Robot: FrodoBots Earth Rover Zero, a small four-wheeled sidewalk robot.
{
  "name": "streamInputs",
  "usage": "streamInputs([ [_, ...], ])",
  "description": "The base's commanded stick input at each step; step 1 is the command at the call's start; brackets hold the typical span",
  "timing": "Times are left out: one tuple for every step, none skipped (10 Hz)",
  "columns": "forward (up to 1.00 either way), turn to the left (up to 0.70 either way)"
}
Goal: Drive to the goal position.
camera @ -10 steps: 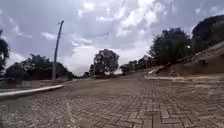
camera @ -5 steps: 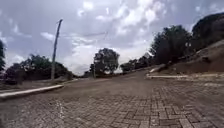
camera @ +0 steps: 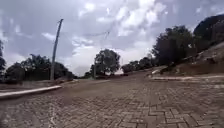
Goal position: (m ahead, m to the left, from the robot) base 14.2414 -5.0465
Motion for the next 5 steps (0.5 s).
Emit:
streamInputs([
  [0.70,0.00],
  [0.70,0.00],
  [0.70,0.00],
  [0.70,0.00],
  [0.70,0.00],
])
